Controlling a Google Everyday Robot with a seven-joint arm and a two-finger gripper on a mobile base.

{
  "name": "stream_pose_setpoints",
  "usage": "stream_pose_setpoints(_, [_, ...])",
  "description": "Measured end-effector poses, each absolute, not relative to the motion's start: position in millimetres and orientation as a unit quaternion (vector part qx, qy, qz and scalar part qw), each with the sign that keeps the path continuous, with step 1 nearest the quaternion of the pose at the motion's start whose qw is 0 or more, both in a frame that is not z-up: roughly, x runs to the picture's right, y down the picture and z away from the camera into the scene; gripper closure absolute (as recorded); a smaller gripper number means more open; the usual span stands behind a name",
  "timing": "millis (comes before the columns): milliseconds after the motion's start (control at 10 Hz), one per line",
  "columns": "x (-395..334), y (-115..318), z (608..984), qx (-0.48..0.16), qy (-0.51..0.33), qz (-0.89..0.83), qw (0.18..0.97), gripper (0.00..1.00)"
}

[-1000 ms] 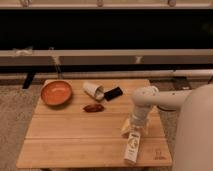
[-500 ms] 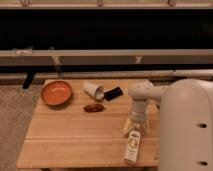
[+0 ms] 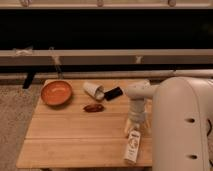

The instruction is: Stand the bottle upright

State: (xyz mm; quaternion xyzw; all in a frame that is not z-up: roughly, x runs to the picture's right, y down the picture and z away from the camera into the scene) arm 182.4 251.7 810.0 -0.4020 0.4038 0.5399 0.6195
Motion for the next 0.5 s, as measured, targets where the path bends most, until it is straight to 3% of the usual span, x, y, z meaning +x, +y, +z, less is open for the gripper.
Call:
stream_pose_setpoints(200, [178.6, 255.3, 810.1, -0.41, 0.406, 0.531, 0.621, 0.3])
stream_pose_setpoints(500, [170.6, 256.3, 809.3, -0.418, 0.399, 0.525, 0.625, 0.6])
